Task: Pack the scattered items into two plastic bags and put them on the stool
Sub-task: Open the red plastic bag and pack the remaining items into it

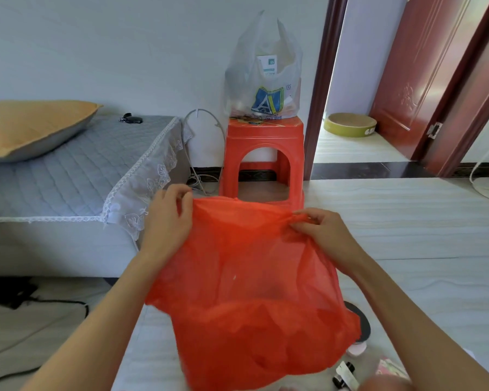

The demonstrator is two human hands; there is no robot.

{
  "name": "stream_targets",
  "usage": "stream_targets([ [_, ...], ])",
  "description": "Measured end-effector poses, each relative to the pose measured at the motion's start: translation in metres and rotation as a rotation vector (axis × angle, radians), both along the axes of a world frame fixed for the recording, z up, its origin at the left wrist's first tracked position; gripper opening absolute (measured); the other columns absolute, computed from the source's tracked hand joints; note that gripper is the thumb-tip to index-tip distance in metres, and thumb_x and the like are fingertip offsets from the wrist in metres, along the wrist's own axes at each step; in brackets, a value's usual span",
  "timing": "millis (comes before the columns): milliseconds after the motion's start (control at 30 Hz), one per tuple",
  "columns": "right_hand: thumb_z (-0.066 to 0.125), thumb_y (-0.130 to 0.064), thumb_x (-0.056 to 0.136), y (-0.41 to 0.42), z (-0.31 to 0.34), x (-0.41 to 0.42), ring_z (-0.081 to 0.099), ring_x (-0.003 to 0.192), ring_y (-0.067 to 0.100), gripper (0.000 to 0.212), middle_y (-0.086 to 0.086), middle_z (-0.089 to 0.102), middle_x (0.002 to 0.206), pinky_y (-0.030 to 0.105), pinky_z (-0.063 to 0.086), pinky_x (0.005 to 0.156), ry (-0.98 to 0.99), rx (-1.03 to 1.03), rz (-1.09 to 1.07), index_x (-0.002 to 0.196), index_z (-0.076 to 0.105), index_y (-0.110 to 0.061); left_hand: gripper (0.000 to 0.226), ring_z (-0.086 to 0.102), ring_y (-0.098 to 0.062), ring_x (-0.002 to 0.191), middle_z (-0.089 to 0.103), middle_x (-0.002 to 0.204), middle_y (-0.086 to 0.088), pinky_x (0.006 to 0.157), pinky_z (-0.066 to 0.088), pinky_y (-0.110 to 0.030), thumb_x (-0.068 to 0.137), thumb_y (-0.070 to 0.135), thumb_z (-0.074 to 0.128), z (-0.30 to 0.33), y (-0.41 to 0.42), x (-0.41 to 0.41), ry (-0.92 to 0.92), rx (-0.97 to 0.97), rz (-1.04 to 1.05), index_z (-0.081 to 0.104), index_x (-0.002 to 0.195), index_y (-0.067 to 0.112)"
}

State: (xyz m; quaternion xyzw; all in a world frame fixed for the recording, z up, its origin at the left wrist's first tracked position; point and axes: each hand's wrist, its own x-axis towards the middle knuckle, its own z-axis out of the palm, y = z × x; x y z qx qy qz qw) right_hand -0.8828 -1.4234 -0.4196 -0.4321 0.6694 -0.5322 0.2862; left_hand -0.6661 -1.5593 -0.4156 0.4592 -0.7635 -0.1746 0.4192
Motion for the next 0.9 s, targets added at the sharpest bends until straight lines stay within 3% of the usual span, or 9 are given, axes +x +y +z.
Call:
stream_targets([
  [67, 0.061, 0.001, 0.083, 0.0, 0.002, 0.006, 0.069, 0.071, 0.009, 0.015, 0.007, 0.071, 0.083, 0.016, 0.055, 0.072, -0.045, -0.005, 0.05, 0.093, 0.069, -0.006, 0.046, 0.048, -0.021, 0.11, 0.051, 0.117, -0.007, 0.093, 0.039, -0.032, 0.087, 0.041, 0.044, 0.002, 0.009, -0.007, -0.056, -0.137, -0.215, 0.048, 0.122, 0.012],
  [133, 0.06, 0.001, 0.083, -0.002, 0.003, 0.009, 0.066, 0.068, 0.005, 0.016, 0.001, 0.07, 0.079, 0.011, 0.052, 0.067, -0.031, -0.016, 0.079, 0.091, 0.07, -0.008, 0.059, 0.046, -0.018, 0.114, 0.05, 0.124, -0.006, 0.095, 0.04, -0.033, 0.082, 0.05, 0.047, 0.006, 0.022, -0.021, -0.218, -0.314, -0.425, 0.042, 0.13, 0.014],
  [200, 0.062, 0.001, 0.081, -0.005, 0.002, 0.009, 0.064, 0.071, 0.001, 0.02, -0.008, 0.07, 0.075, 0.01, 0.05, 0.069, -0.009, -0.041, 0.088, 0.082, 0.071, -0.017, 0.056, 0.052, -0.02, 0.111, 0.054, 0.123, -0.002, 0.087, 0.047, -0.037, 0.082, 0.048, 0.046, 0.0, 0.037, -0.035, -0.427, -0.393, -0.486, 0.041, 0.129, 0.02],
  [267, 0.064, 0.0, 0.079, -0.007, -0.001, 0.006, 0.062, 0.068, -0.007, 0.023, -0.013, 0.07, 0.071, 0.007, 0.048, 0.069, 0.088, -0.057, 0.075, 0.079, 0.072, -0.021, 0.04, 0.058, -0.02, 0.106, 0.057, 0.118, 0.004, 0.078, 0.051, -0.039, 0.087, 0.034, 0.038, -0.007, 0.039, -0.039, -0.499, -0.33, -0.465, 0.048, 0.125, 0.024],
  [433, 0.065, -0.013, 0.084, -0.012, -0.013, -0.017, 0.059, 0.077, -0.005, 0.017, -0.001, 0.074, 0.093, -0.002, 0.038, 0.069, 0.498, 0.04, -0.043, 0.098, 0.074, -0.013, 0.036, 0.062, -0.027, 0.099, 0.067, 0.109, 0.004, 0.072, 0.047, -0.037, 0.084, 0.004, 0.048, -0.015, 0.01, -0.024, -0.444, -0.211, -0.383, 0.06, 0.112, 0.024],
  [600, 0.059, -0.015, 0.088, -0.033, -0.005, -0.034, 0.063, 0.099, 0.017, 0.02, 0.001, 0.072, 0.104, 0.026, 0.043, 0.09, 0.729, 0.129, 0.042, 0.103, 0.072, -0.015, 0.027, 0.063, -0.028, 0.085, 0.07, 0.089, -0.002, 0.073, 0.049, -0.039, 0.091, 0.022, 0.04, -0.021, -0.012, -0.027, -0.343, -0.067, -0.362, 0.064, 0.102, 0.017],
  [700, 0.059, -0.02, 0.087, -0.046, -0.017, -0.051, 0.06, 0.104, 0.021, 0.027, 0.001, 0.068, 0.112, 0.031, 0.043, 0.09, 0.781, 0.156, -0.021, 0.113, 0.066, -0.018, 0.02, 0.06, -0.027, 0.084, 0.067, 0.087, -0.009, 0.072, 0.039, -0.033, 0.095, 0.013, 0.045, -0.036, -0.034, -0.033, -0.269, 0.053, -0.27, 0.063, 0.098, 0.004],
  [800, 0.06, -0.027, 0.087, -0.06, -0.053, -0.064, 0.056, 0.111, 0.023, 0.039, 0.001, 0.061, 0.121, 0.037, 0.044, 0.093, 0.838, 0.225, -0.049, 0.125, 0.055, -0.02, 0.02, 0.056, -0.02, 0.084, 0.065, 0.09, -0.007, 0.068, 0.031, -0.021, 0.095, 0.01, 0.044, -0.063, -0.049, -0.042, -0.16, 0.126, -0.162, 0.063, 0.1, 0.004],
  [900, 0.056, -0.017, 0.086, -0.084, -0.089, -0.072, 0.064, 0.08, 0.03, 0.023, 0.007, 0.07, 0.089, 0.037, 0.048, 0.067, 1.093, 0.124, -0.086, 0.105, 0.069, -0.016, 0.015, 0.053, -0.018, 0.078, 0.059, 0.084, -0.003, 0.068, 0.032, -0.022, 0.095, 0.009, 0.042, -0.092, -0.061, -0.053, -0.009, 0.155, -0.084, 0.057, 0.1, 0.006],
])
